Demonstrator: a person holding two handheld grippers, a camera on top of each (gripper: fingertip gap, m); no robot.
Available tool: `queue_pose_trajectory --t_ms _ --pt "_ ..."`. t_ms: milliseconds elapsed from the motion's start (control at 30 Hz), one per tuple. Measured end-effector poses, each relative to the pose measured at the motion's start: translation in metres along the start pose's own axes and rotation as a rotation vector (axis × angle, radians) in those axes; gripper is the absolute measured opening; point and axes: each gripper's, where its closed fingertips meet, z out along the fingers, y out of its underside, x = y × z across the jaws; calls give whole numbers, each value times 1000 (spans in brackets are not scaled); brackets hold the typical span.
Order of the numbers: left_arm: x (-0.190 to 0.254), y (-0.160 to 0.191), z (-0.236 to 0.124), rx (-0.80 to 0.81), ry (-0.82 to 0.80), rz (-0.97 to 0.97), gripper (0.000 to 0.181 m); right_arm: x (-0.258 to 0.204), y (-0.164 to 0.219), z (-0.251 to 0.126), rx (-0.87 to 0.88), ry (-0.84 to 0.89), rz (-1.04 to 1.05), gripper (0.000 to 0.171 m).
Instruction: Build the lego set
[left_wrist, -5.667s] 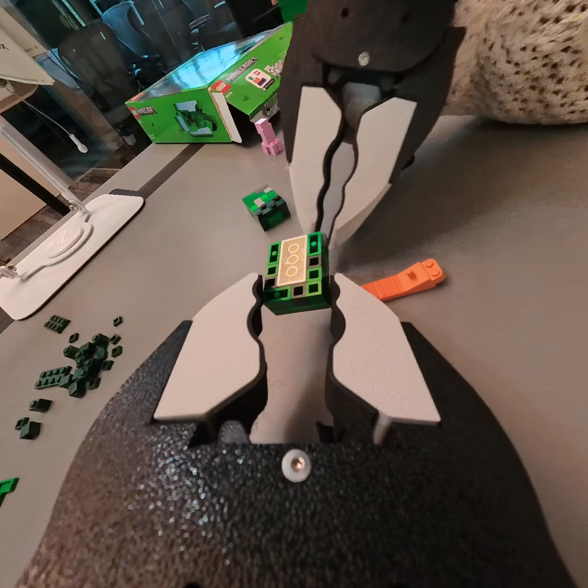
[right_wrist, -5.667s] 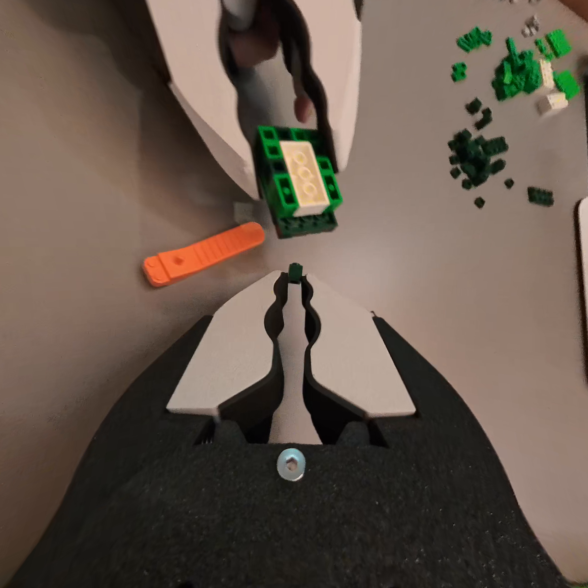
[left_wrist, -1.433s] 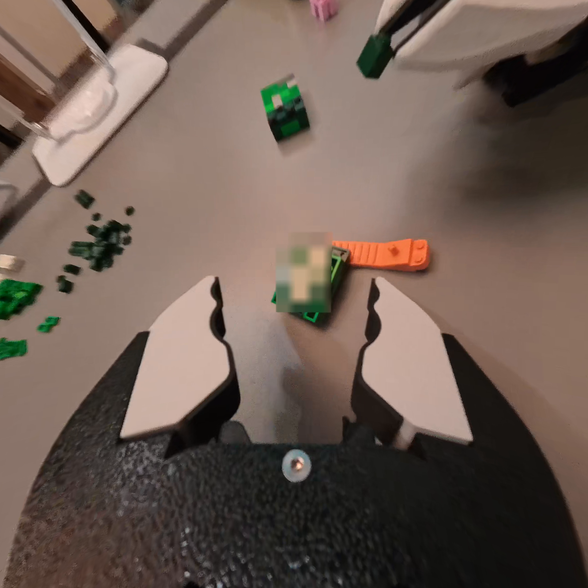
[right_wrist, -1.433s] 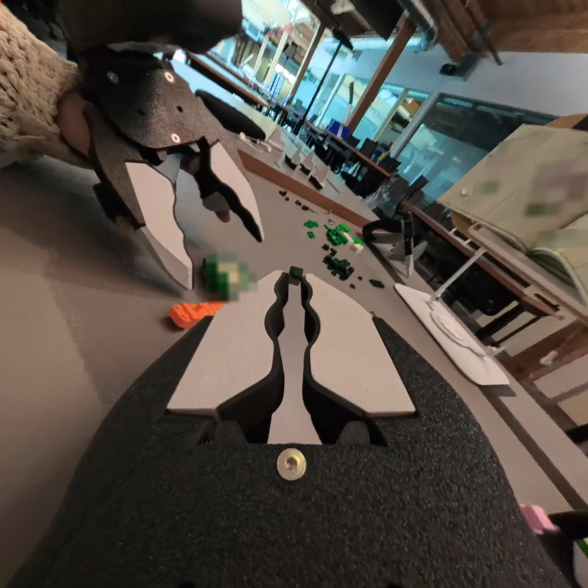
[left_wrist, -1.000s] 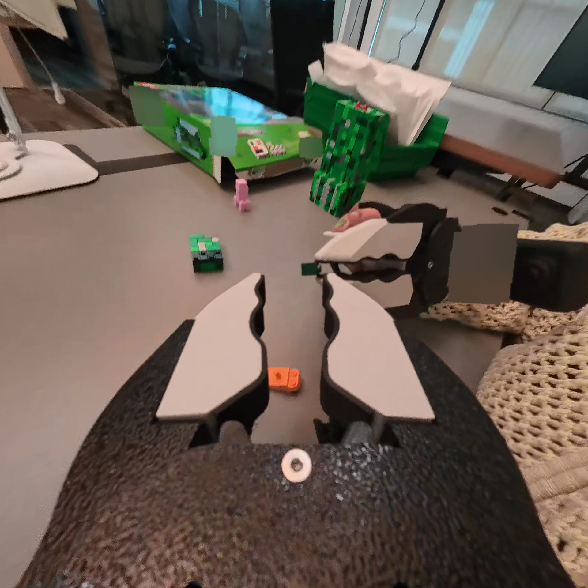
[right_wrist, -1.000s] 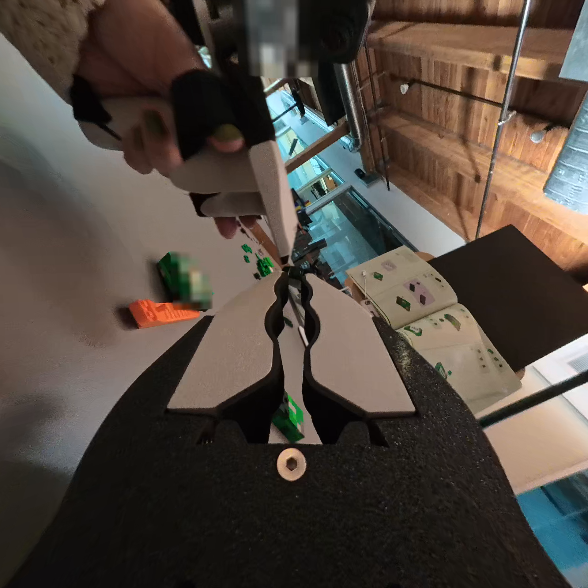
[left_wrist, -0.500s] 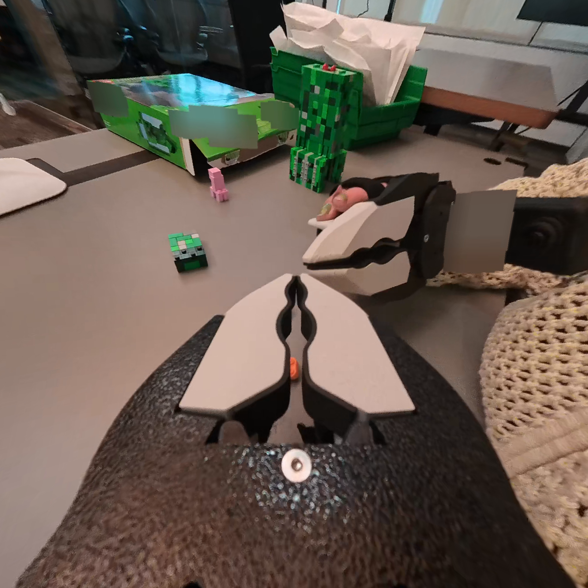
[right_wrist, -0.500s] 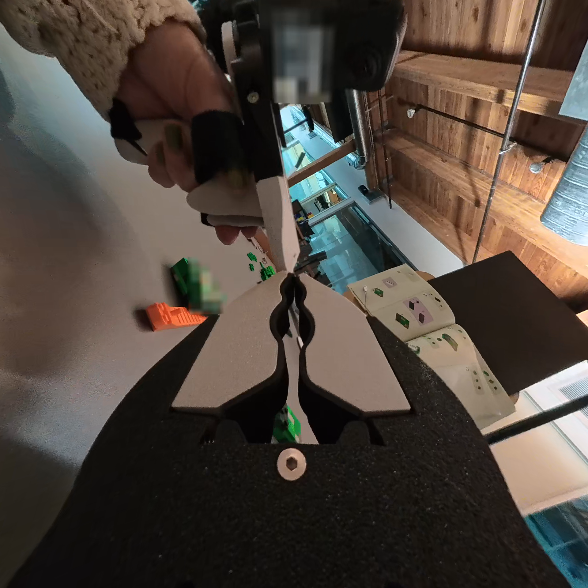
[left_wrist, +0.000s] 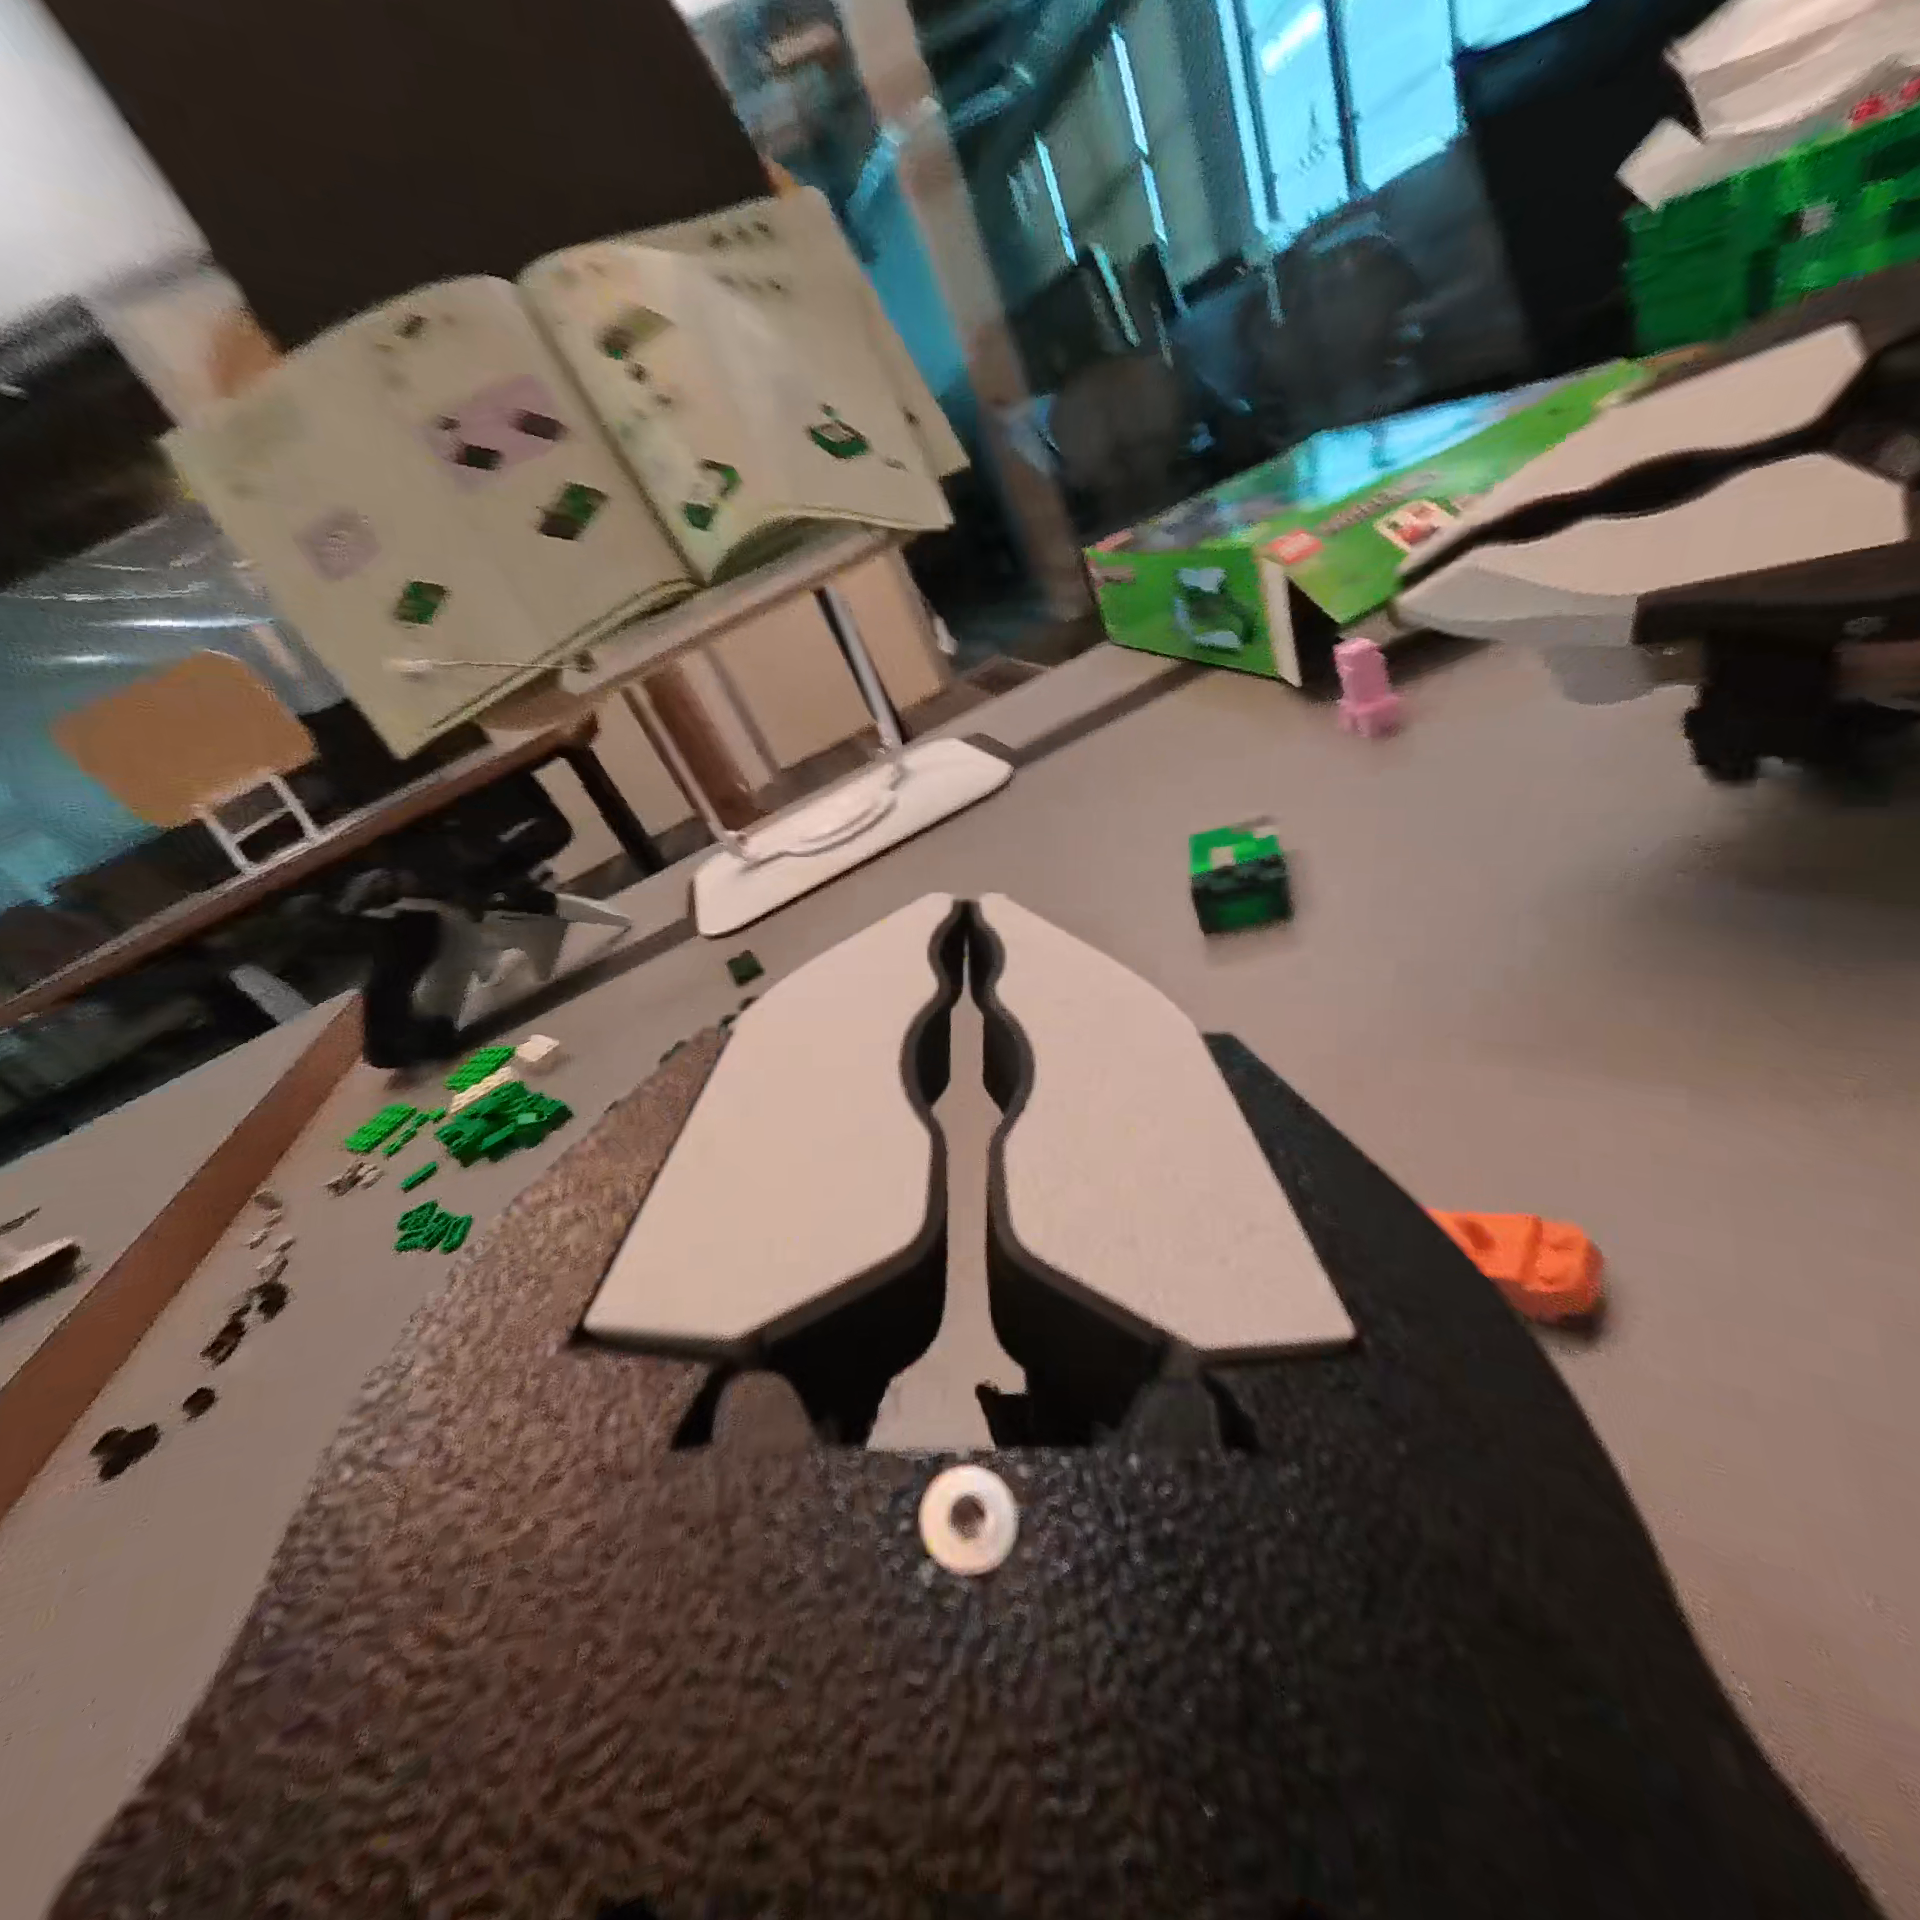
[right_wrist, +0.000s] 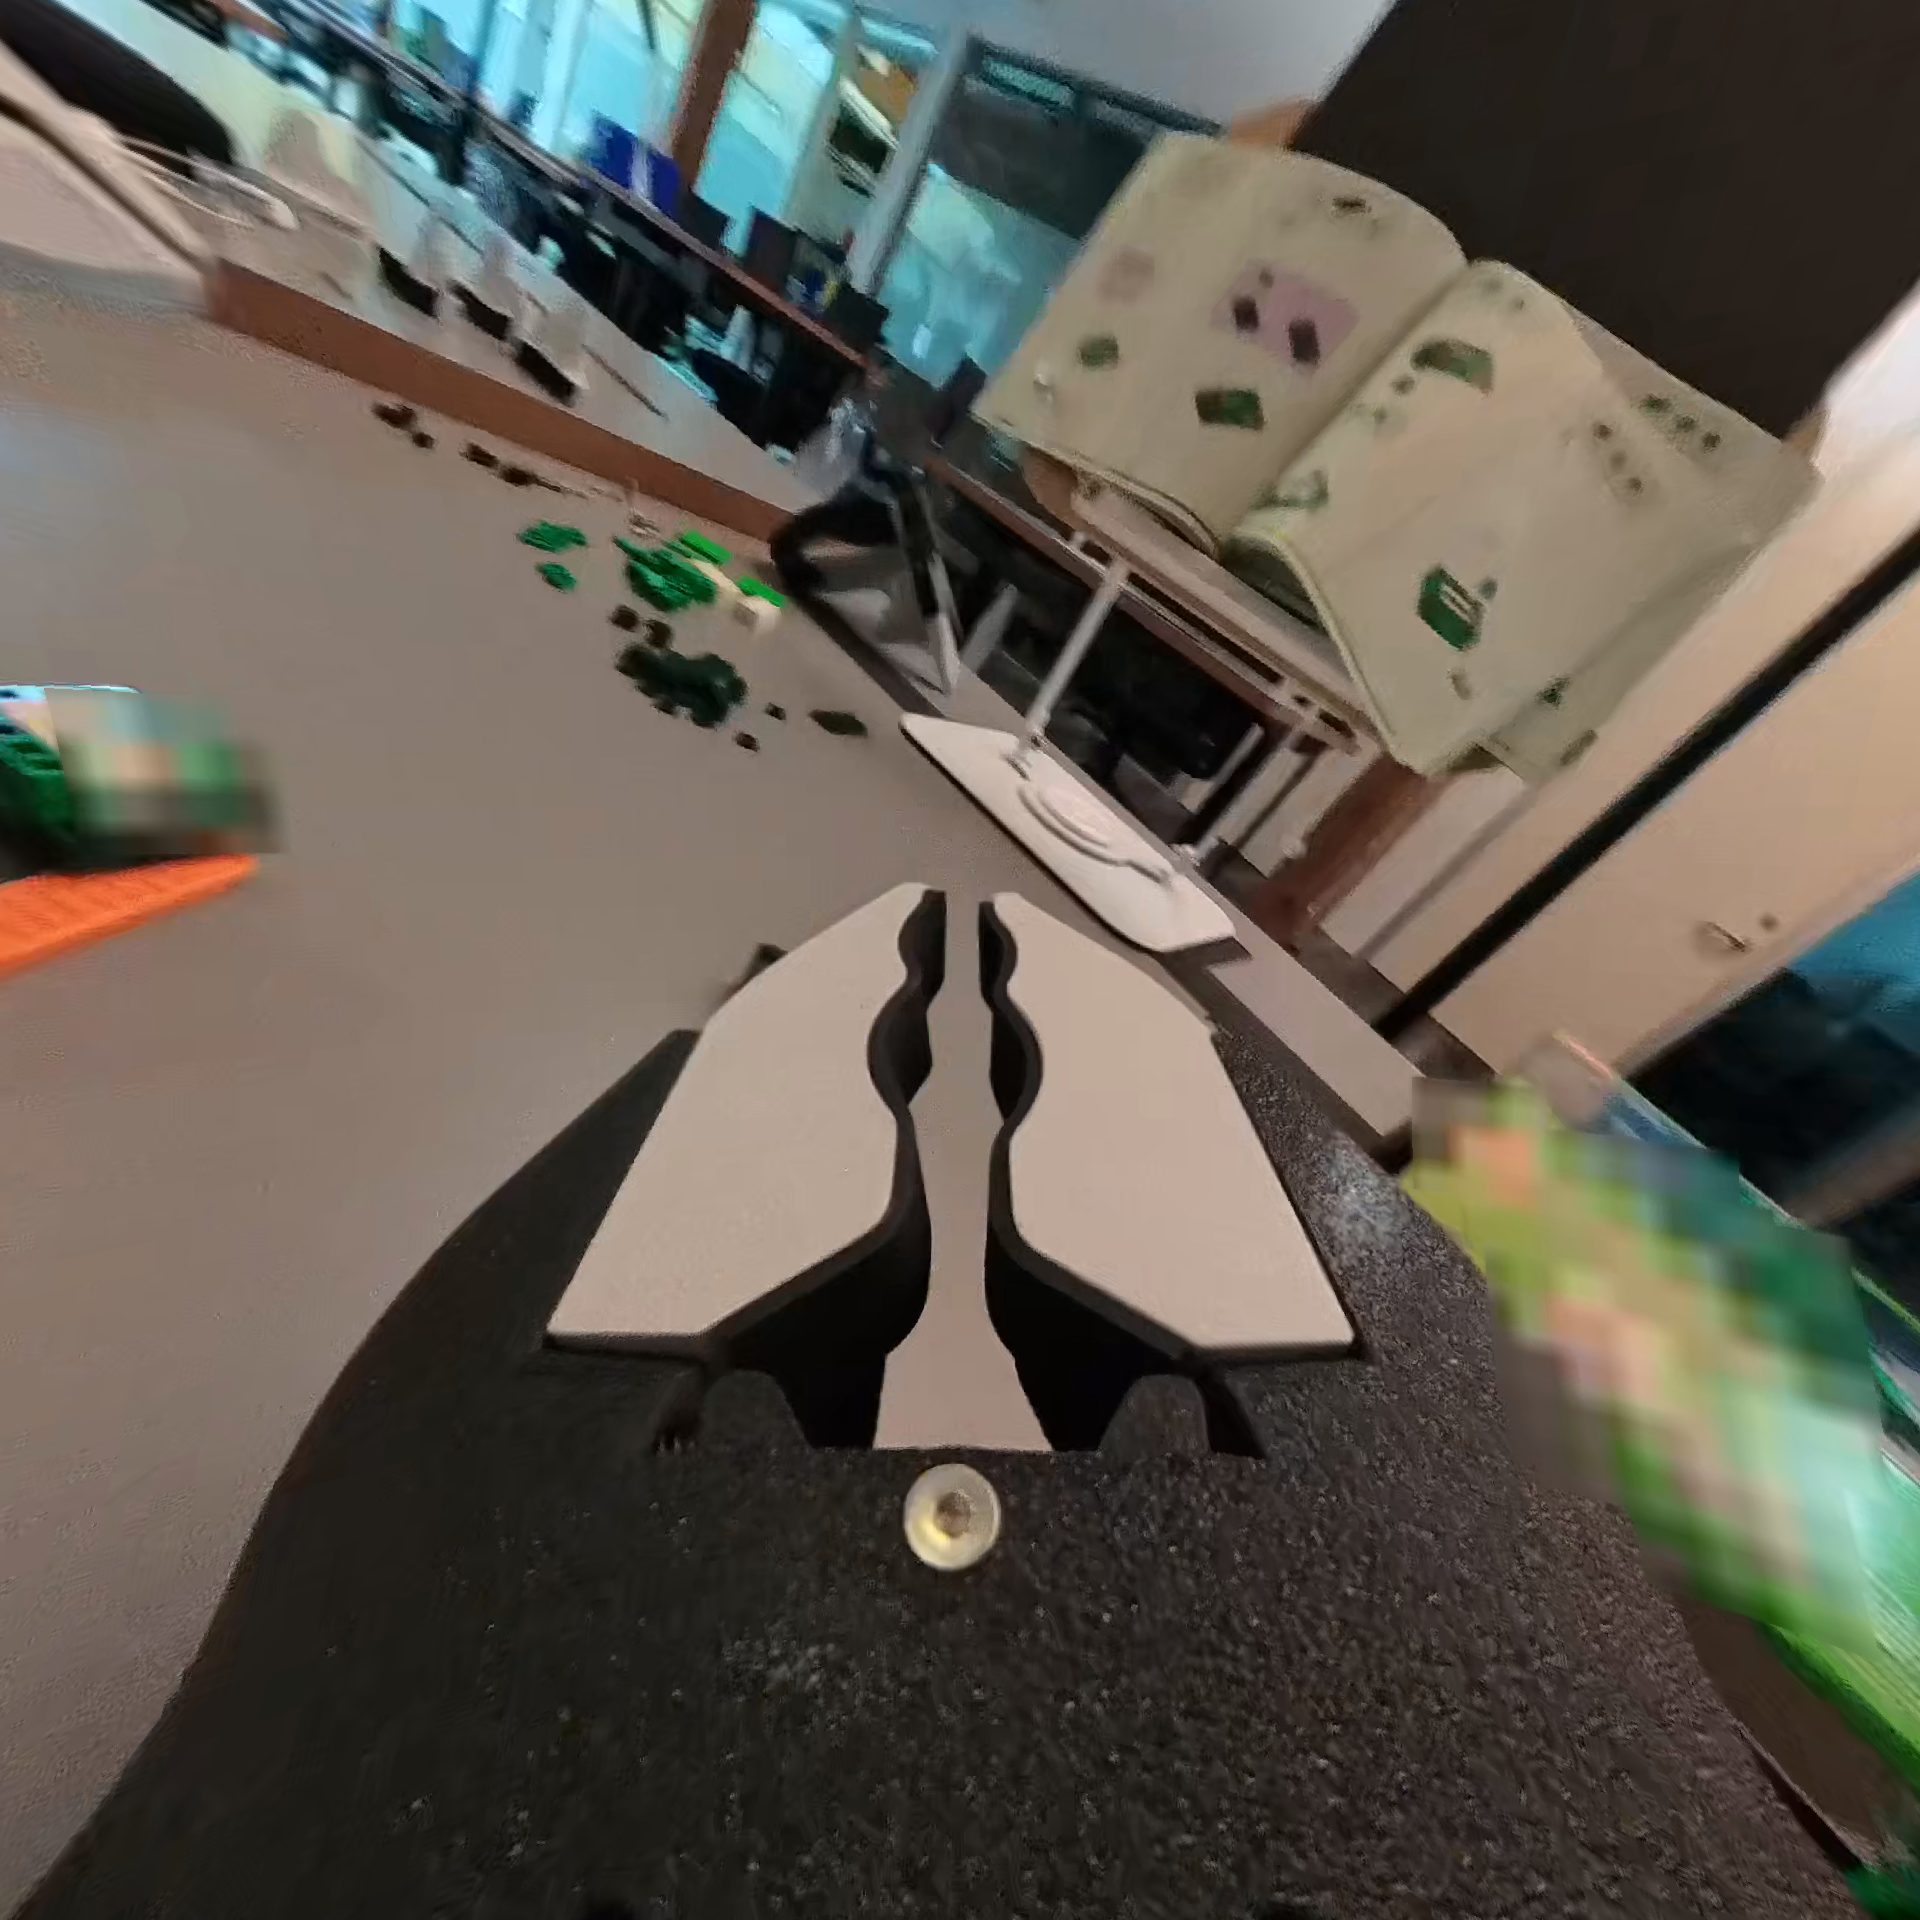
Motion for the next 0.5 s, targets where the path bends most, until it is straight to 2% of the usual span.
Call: queue_pose_trajectory --t_ms 100,200,267,400,500 --pt "-13 9 -6 46 -72 -51 0 26 2 -11 -1 54 85 6" --pt "-18 8 -6 72 -80 -74 0 55 3 -29 0 127 126 5" --pt "-16 8 -4 77 -64 -72 0 64 -1 -39 19 113 147 4" --pt "-9 6 -4 78 -44 -24 0 59 -18 -57 84 -79 192 0" --pt "-4 8 -3 69 -26 5 0 33 13 -64 -109 -326 250 6"
